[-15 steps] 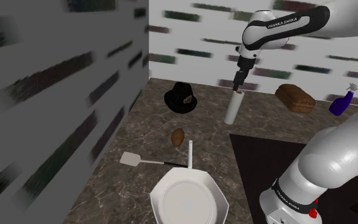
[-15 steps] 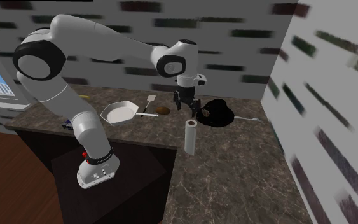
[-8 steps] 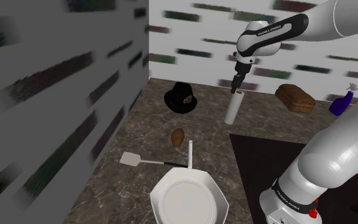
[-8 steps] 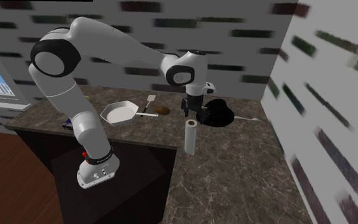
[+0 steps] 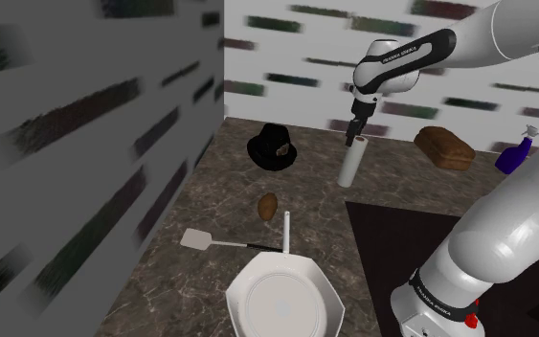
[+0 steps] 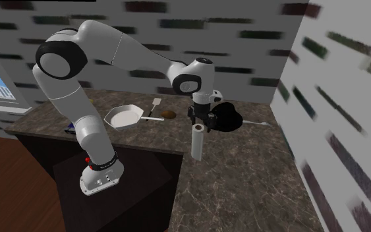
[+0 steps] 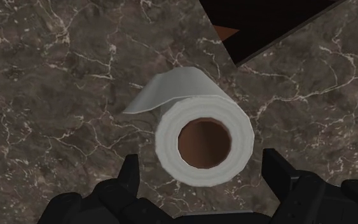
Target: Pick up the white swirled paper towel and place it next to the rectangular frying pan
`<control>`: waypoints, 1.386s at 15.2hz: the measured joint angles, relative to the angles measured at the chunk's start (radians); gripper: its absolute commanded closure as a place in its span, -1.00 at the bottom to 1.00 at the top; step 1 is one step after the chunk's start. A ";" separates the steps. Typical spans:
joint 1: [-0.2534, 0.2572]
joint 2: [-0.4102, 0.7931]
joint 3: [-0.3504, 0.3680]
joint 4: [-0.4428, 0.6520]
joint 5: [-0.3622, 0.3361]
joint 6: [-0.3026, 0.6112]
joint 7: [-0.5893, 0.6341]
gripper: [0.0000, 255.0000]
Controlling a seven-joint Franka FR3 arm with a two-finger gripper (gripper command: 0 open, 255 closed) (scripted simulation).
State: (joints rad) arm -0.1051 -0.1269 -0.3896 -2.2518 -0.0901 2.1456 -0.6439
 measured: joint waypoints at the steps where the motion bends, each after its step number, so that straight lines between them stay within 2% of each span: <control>1: 0.000 0.000 0.000 0.000 0.000 0.000 0.000 -1.00; 2: 0.000 0.000 0.000 0.000 0.000 0.001 0.000 -1.00; 3: 0.000 0.000 0.000 0.000 0.000 0.001 0.000 1.00; 13: 0.000 0.000 0.000 0.000 0.000 0.001 0.000 1.00; 21: 0.000 -0.036 0.006 0.059 -0.009 -0.093 0.005 1.00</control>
State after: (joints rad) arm -0.1048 -0.1625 -0.3832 -2.1926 -0.0995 2.0530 -0.6385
